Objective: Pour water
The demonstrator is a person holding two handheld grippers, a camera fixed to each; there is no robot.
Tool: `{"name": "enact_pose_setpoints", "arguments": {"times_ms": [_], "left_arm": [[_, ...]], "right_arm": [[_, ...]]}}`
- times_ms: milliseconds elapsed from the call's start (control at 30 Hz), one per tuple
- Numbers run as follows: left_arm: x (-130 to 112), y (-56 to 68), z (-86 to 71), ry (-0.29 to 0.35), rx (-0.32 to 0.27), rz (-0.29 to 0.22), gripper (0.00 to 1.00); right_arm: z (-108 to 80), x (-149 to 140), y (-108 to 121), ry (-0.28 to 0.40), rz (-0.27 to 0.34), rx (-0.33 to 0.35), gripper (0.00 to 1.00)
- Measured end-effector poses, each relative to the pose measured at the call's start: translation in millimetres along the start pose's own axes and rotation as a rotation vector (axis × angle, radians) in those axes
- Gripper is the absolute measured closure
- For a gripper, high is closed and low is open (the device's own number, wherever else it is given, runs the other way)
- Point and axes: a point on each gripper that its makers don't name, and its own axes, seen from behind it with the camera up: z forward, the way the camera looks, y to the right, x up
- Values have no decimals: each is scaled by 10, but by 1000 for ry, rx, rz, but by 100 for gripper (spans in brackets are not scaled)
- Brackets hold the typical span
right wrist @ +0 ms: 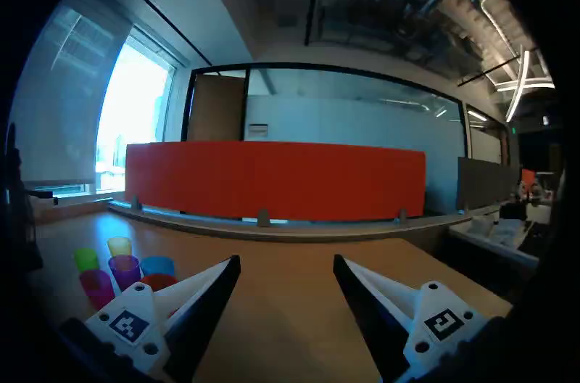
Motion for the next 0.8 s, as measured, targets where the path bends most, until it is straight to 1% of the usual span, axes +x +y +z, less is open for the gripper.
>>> {"name": "enact_pose_setpoints", "arguments": {"times_ms": [167, 267, 367, 667, 800], "left_arm": [[189, -26, 52, 4, -6, 20, 9], [323, -73, 79, 10, 1, 23, 9], [444, -104, 104, 15, -1, 20, 9], [799, -163, 145, 28, -15, 6, 9], [913, -196, 163, 36, -15, 6, 9]], "right_arm": [[66, 179, -17, -8, -28, 5, 1], [103, 281, -22, -20, -37, 4, 1], [139, 403, -21, -25, -35, 2, 1], [238, 751, 0, -27, -1, 0, 1], [270, 868, -14, -25, 5, 6, 1]]}}
